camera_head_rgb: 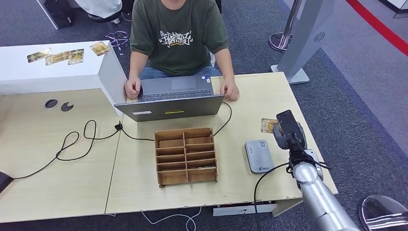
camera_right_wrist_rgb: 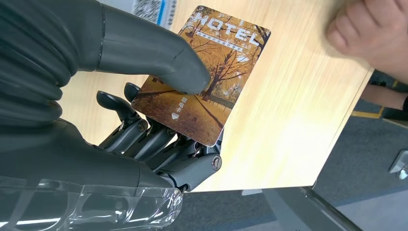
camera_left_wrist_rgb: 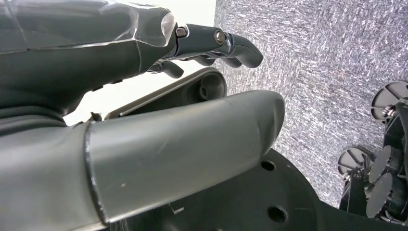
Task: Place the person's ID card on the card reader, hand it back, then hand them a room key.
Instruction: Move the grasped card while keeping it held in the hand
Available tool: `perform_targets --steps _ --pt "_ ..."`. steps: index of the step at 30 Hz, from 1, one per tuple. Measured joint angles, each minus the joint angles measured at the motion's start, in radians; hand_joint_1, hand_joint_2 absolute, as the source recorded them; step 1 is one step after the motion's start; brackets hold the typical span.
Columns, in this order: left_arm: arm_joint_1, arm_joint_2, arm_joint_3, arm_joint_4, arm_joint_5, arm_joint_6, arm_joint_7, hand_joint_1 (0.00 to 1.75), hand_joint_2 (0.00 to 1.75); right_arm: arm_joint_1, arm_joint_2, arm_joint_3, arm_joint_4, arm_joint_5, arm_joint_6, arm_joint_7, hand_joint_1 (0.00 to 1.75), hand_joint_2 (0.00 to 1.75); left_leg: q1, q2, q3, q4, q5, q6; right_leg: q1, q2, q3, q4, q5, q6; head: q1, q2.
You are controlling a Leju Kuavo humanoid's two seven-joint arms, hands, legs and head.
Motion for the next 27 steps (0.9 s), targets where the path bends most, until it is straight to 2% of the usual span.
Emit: perform_targets --steps 16,27 --pt "0.004 0.000 0.046 0.000 0.000 0.002 0.000 0.00 0.00 0.199 -0.112 -0.077 -0.192 -0.008 0.017 0.034 1.75 1.75 0.000 0.001 0.000 0.000 -0.001 0.000 0.000 0.001 0.000 0.000 0.000 0.000 0.000 0.000" --pt "0.003 0.000 0.047 0.000 -0.001 0.002 -0.005 0.00 0.00 0.220 -0.117 -0.074 -0.219 -0.020 0.082 0.027 1.75 1.75 0.000 0.001 0.000 0.000 -0.001 0.000 0.000 0.000 0.000 0.000 0.000 0.000 0.000 0.000"
